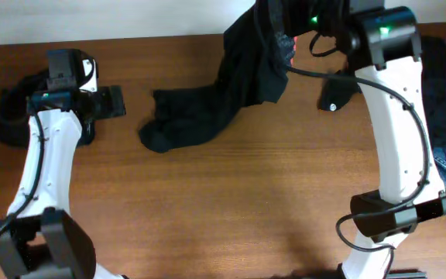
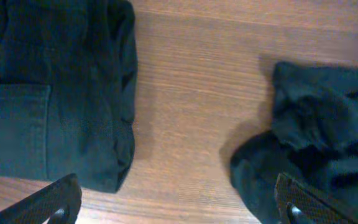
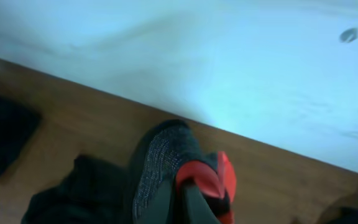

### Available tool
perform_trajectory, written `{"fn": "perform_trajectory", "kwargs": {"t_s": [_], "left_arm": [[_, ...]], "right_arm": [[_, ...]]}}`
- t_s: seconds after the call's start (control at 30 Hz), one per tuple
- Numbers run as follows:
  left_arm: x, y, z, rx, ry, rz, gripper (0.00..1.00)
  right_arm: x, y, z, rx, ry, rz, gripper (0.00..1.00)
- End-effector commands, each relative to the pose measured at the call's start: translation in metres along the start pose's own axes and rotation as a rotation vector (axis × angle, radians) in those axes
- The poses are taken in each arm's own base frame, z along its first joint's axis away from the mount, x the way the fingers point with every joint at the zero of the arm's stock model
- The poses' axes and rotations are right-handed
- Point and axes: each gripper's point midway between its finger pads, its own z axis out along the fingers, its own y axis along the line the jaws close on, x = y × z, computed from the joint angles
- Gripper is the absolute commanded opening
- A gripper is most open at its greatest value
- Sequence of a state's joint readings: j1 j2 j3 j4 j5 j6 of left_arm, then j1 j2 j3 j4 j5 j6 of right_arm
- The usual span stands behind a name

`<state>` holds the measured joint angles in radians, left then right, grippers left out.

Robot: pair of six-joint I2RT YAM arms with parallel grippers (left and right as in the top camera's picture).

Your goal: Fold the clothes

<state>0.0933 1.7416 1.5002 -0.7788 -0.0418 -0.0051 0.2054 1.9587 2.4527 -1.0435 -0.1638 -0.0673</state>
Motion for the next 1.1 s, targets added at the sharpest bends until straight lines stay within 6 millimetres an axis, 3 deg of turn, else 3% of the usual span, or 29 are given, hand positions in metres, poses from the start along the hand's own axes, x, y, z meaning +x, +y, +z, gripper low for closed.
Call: {"fn": "perform_trajectory", "kwargs": {"t_s": [0.0,0.1,0.2,0.23,0.33,0.43,0.53,0.6,0.8,0.9,1.07], "left_arm": [[-0.003,-0.024,-0.018,0.150,-0.010,-0.012,0.94],[0.007,-0.062,-0.024,0.335,0.033,0.002,0.81],[0.013,-0.078,-0.025,0.360,0.054,0.035,0.69],[0.016,-0.087,-0.025,0.371,0.064,0.055,0.60],[0.020,-0.100,-0.023,0.386,0.076,0.081,0.59],[0.031,-0.116,-0.005,0.386,0.125,0.113,0.59],[0.045,-0.120,0.021,0.371,0.194,0.113,0.58],[0.055,-0.120,0.038,0.366,0.243,0.105,0.52],[0.076,-0.121,0.069,0.358,0.326,0.100,0.49],[0.079,-0.122,0.073,0.358,0.339,0.100,0.28],[0.079,-0.122,0.074,0.358,0.336,0.101,0.06]], "right_arm": [[-0.001,-0.007,-0.012,0.053,0.005,-0.005,0.04],[0.010,-0.012,-0.008,0.057,0.047,0.006,0.04],[0.013,-0.014,-0.008,0.066,0.059,0.009,0.04],[0.015,-0.018,-0.008,0.078,0.064,0.012,0.04],[0.017,-0.022,-0.009,0.084,0.070,0.017,0.04],[0.021,-0.024,-0.008,0.087,0.086,0.023,0.04],[0.024,-0.027,-0.009,0.091,0.095,0.025,0.04],[0.024,-0.029,-0.009,0.095,0.096,0.027,0.04],[0.024,-0.031,-0.009,0.098,0.096,0.029,0.04],[0.024,-0.032,-0.009,0.101,0.096,0.029,0.04],[0.025,-0.036,-0.010,0.108,0.099,0.034,0.04]]}}
